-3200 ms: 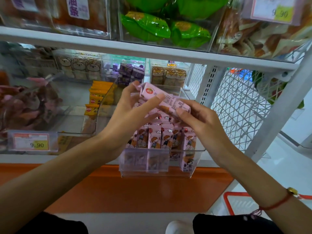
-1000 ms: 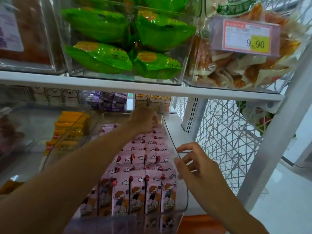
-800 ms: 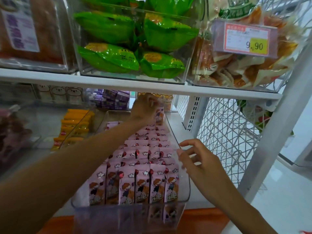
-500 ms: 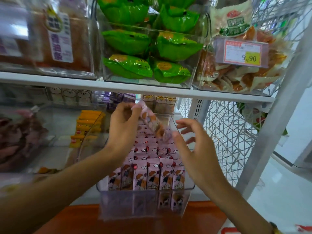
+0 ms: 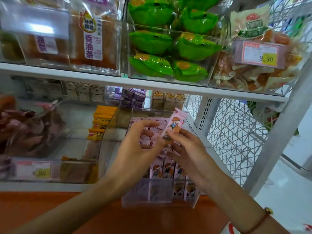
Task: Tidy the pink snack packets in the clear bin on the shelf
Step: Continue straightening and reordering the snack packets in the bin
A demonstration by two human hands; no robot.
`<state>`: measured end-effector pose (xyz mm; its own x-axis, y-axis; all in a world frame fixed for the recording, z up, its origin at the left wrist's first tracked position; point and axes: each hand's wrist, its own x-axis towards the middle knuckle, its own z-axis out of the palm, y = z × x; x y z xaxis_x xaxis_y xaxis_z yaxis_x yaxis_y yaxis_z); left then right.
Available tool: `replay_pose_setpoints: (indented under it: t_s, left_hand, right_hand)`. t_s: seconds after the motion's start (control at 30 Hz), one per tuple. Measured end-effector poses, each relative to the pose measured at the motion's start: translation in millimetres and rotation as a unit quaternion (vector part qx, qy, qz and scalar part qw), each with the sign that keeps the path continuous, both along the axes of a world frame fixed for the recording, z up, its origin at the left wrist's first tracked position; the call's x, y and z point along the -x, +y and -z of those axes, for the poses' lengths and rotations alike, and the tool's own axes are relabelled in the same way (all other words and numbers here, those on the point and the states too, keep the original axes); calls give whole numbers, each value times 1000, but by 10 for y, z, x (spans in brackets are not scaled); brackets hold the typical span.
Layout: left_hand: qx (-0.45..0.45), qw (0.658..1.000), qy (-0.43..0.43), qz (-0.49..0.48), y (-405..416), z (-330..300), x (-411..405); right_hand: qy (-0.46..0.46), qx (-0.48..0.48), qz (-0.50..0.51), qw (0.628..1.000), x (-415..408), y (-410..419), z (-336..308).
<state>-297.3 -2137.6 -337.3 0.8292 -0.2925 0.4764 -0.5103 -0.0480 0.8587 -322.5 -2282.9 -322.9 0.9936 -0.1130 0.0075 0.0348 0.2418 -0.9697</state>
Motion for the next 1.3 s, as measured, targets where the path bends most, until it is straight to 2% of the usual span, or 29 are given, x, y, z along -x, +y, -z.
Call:
replay_pose_setpoints:
  t_s: [0.07,0.13,0.3,0.43,0.53,0.63,0.7,0.77,0.83,0.9,1.0,1.07,1.17,1.3]
  left_hand:
    - [-64,996,-58,-22,-37,15,6]
    - [-83,991,-93,-50,-47,21,-15]
    - [-81,994,-66,-23,-27,48,-78]
    - [-141,986,-89,-20,-32,81,-85]
    - [-127,987,-96,-29,-39,55,-73]
    - [-96,994,-40,37,-35,-25,-48]
    - [-62,991,57,100,-52,-65,-25]
    - [-44,974,177,136,-73,-88,-8]
    - [-48,967,210,137,-84,-68,-20]
    - [-46,977,173,116,-80,-39,-44]
    - [-82,995,33,39,-51,-15,-87]
    - [-66,998,-17,8,-41,-30,-70]
    - [-36,999,-25,12,-33,-51,-37]
    - [33,999,20,36,-83,-64,-26]
  right_hand:
    - [-3,-21,4,1000,2,14,-9]
    - [-14,-3,8,1000,-6,7,0]
    - [-53,11,1,999,21,-91,-23]
    - [-96,143,98,980,30,-67,21]
    - [-126,165,129,970,49,-64,15]
    - [-121,153,117,974,45,-100,-28]
    - [-95,125,114,981,36,-135,-27]
    - [-61,116,105,986,39,-151,-6]
    - [-46,120,95,987,39,-154,15]
    - [-63,122,80,987,37,-156,19]
    - [-131,132,41,982,41,-160,9]
    - [-179,133,2,975,60,-147,5]
    - [-208,141,-20,968,86,-133,6]
    - [-202,259,4,945,106,-135,19]
